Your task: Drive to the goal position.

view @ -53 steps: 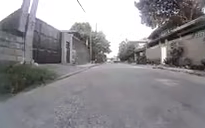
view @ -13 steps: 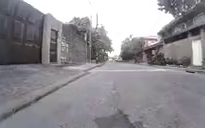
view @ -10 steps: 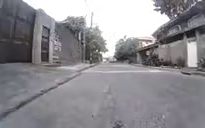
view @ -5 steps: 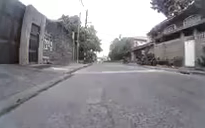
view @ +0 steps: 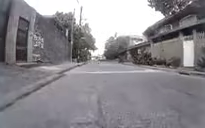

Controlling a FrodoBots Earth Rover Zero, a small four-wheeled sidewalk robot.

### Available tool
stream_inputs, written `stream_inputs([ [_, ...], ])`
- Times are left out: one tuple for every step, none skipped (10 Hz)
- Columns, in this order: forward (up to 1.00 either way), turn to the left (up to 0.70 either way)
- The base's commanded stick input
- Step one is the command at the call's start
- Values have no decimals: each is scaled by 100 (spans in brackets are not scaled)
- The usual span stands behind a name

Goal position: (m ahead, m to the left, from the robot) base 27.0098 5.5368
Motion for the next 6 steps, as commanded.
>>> stream_inputs([
  [100,-29],
  [100,-14],
  [100,11],
  [100,11],
  [100,11],
  [100,11],
])
